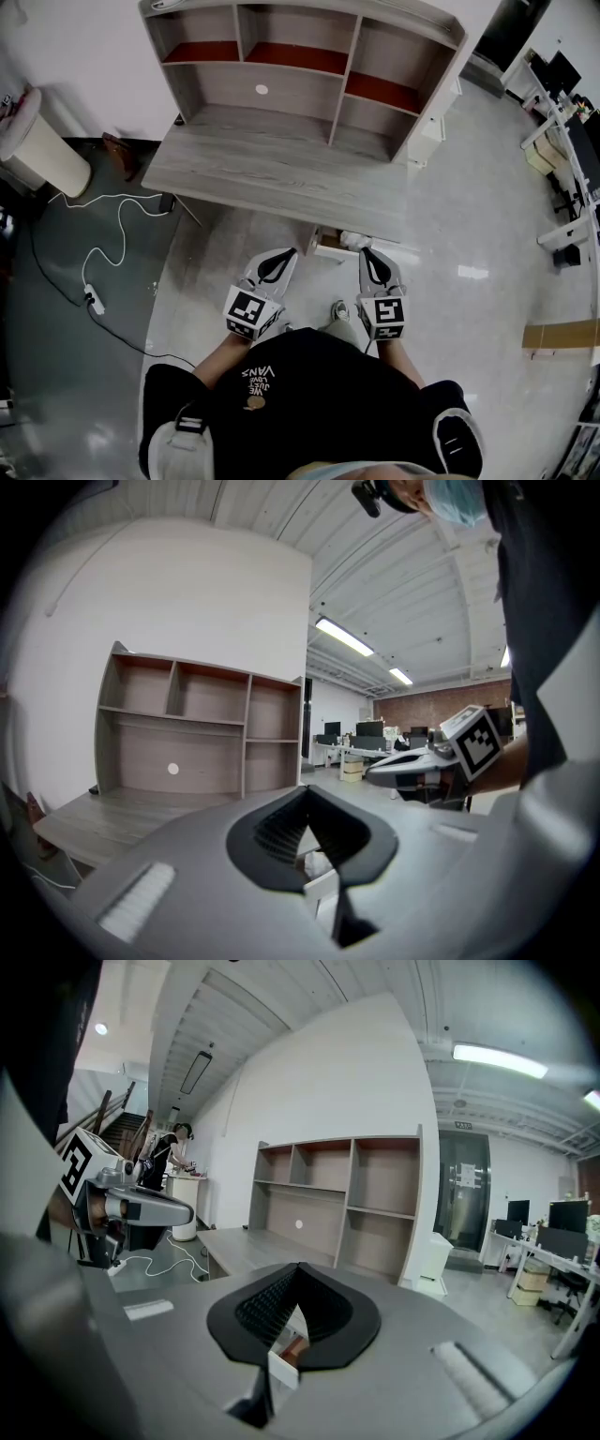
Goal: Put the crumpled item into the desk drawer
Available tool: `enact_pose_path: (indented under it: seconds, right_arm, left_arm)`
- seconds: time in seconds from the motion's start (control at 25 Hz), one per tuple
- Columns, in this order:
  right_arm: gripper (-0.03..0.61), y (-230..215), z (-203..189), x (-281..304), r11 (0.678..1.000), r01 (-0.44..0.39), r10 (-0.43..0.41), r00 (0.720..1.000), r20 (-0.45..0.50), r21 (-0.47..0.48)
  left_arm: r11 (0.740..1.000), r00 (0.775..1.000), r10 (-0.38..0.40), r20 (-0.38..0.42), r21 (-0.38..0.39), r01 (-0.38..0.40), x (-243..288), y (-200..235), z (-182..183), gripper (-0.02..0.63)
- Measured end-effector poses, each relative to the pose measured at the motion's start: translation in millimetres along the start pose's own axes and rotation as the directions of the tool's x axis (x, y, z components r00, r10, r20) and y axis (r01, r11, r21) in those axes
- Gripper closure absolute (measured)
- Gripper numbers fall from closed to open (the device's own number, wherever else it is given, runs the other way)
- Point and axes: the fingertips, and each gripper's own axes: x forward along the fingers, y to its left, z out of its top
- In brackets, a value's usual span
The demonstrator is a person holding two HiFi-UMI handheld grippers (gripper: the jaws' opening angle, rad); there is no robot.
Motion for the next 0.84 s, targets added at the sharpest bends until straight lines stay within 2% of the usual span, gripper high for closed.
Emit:
enact_pose_path:
  seconds: [0.84]
  right_arm:
    - [0.577, 11, -12, -1, 0.998, -0.028, 0.029, 0.999, -0.013, 0.049]
  left_arm:
    - [0.999, 1.000, 0.009, -0.012, -0.042, -0.009, 1, -8, -13, 0.563]
